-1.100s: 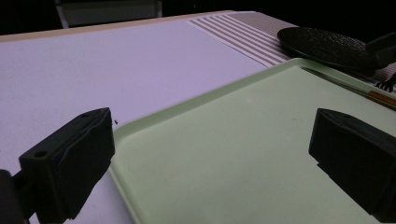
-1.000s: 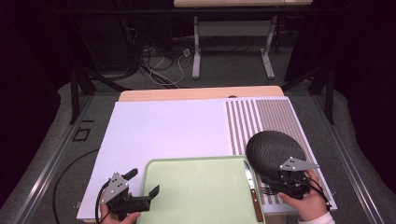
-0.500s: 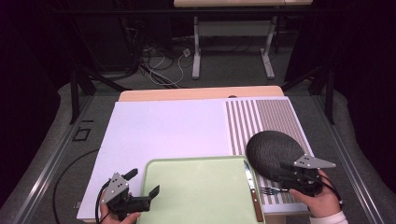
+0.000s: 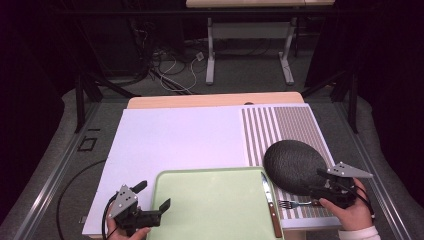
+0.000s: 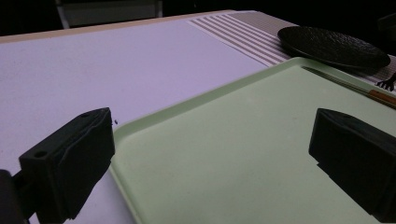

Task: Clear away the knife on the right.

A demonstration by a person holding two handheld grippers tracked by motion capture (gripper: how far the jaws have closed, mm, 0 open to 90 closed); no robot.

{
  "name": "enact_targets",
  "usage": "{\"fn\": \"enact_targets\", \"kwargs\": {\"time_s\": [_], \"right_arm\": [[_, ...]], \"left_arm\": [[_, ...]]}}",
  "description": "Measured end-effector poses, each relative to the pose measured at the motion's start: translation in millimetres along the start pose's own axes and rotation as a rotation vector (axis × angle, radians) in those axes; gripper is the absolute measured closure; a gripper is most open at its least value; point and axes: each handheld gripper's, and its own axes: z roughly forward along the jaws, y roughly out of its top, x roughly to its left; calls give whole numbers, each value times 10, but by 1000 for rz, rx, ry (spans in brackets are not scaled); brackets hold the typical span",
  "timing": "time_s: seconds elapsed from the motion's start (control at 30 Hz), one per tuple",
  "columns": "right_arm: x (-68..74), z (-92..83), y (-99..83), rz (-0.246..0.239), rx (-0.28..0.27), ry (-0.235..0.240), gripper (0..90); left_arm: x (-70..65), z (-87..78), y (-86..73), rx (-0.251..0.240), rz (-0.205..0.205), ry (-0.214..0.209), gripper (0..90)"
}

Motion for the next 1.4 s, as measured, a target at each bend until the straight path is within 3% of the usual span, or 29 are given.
{"fn": "enact_targets", "kwargs": {"time_s": [0.1, 0.43, 0.53, 0.73, 0.9, 1.03, 1.3, 1.4], "right_arm": [[-68, -30, -4, 41, -1, -18, 182], [-229, -144, -42, 70, 13, -58, 143], [-242, -174, -76, 55, 23, -77, 142], [-225, -203, -148, 20, 75, -67, 155], [-268, -260, -178, -5, 61, -71, 338], [-305, -305, -200, 8, 60, -66, 516], [-335, -349, -284, 50, 93, -153, 644], [-377, -356, -304, 49, 116, -148, 733]], "left_arm": [[0, 1, 0, 1, 0, 0, 6], [0, 3, 0, 1, -1, 1, 6], [2, 4, 0, 0, -2, 1, 6], [-3, 9, 1, 0, -2, 1, 6], [-15, 19, 3, 5, 0, -1, 6], [-8, 18, 2, 1, -4, 0, 6], [-11, 16, 2, 1, -4, 0, 6], [-7, 14, 2, 1, -4, 0, 7]]}}
